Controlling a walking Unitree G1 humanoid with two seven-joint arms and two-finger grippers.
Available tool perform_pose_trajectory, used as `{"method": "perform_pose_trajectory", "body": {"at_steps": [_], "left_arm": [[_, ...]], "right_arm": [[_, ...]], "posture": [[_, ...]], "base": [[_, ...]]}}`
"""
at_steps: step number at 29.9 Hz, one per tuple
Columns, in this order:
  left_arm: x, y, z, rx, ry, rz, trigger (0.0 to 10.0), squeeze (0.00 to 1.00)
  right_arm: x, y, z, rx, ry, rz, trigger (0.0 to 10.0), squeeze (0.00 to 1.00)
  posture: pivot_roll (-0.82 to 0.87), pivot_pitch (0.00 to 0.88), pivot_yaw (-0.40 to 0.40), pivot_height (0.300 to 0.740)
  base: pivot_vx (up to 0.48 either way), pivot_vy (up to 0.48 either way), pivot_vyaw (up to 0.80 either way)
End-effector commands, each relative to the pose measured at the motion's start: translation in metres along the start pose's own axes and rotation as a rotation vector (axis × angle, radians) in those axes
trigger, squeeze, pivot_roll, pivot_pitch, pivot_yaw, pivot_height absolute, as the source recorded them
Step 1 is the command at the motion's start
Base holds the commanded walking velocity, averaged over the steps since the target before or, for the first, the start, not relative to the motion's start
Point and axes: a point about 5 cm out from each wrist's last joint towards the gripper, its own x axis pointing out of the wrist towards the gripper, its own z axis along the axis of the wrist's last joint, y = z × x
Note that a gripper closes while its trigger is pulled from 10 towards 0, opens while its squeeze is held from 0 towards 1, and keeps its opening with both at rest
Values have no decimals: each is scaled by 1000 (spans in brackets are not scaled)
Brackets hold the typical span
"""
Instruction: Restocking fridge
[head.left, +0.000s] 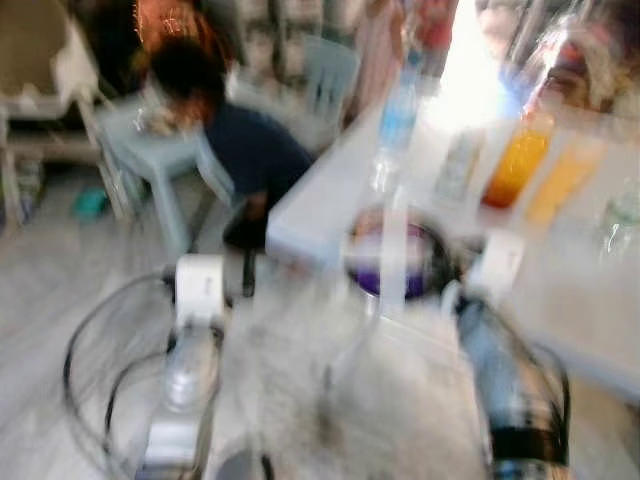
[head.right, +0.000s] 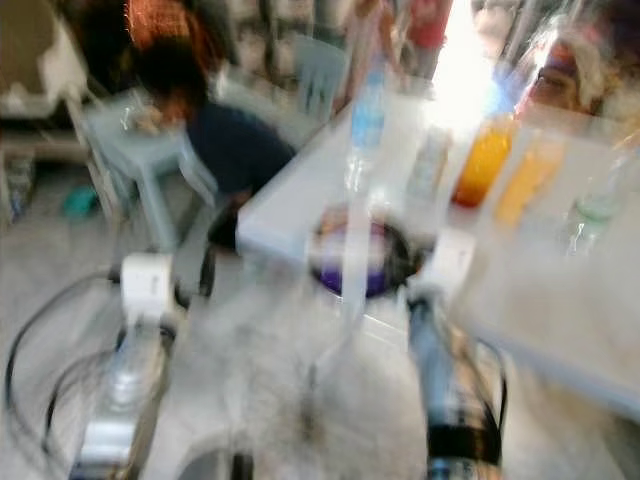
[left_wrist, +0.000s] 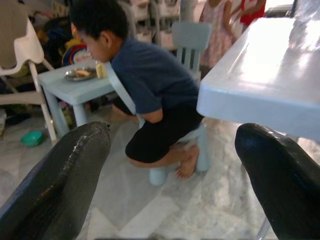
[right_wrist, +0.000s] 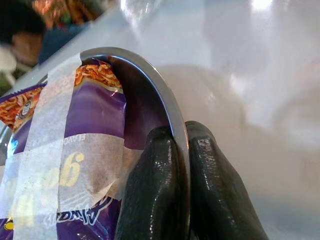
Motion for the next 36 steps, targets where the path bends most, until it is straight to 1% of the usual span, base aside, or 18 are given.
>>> {"method": "perform_pose_trajectory", "body": {"at_steps": [1,6,12,13,16,18,21,25,30,36], "left_arm": [[3,4,4,13,-12,16,10000,0],[4,2,5,15,-18,12,10000,0],[5,4,4,27,-20,13,10000,0],[5,4,4,27,-20,13,10000,0],[5,4,2,25,-13,3,10000,0],[4,3,0,23,-8,2,10000,0],[3,0,-7,17,11,-18,10000,0],[3,1,-10,19,17,-17,10000,0],[5,5,-8,26,11,-4,10000,0],[6,14,-6,46,3,14,10000,0]], "right_arm": [[3,9,-1,-37,13,30,10000,0],[4,14,1,-47,0,66,10000,0],[5,14,2,-51,-13,78,10000,0],[6,14,2,-37,-15,74,10000,0],[8,14,-7,-31,4,70,10000,0],[9,16,-8,-18,6,74,10000,0],[13,29,-9,-21,3,111,10000,0],[14,33,-10,-26,4,129,10000,0],[17,36,-8,-62,-12,151,10000,0],[17,32,-5,-69,-26,141,10000,0]], "posture": [[14,0,-2,740],[17,0,-4,740],[20,0,-7,740],[22,0,-6,740],[25,0,-9,740],[25,0,-11,740],[27,0,-21,740],[30,0,-26,740],[37,0,-24,740],[34,0,-14,740]], "base": [[-315,0,800],[-278,0,800],[0,0,800],[0,0,800],[0,0,800],[0,0,800],[0,0,800],[0,0,800],[0,0,800],[0,0,800]]}}
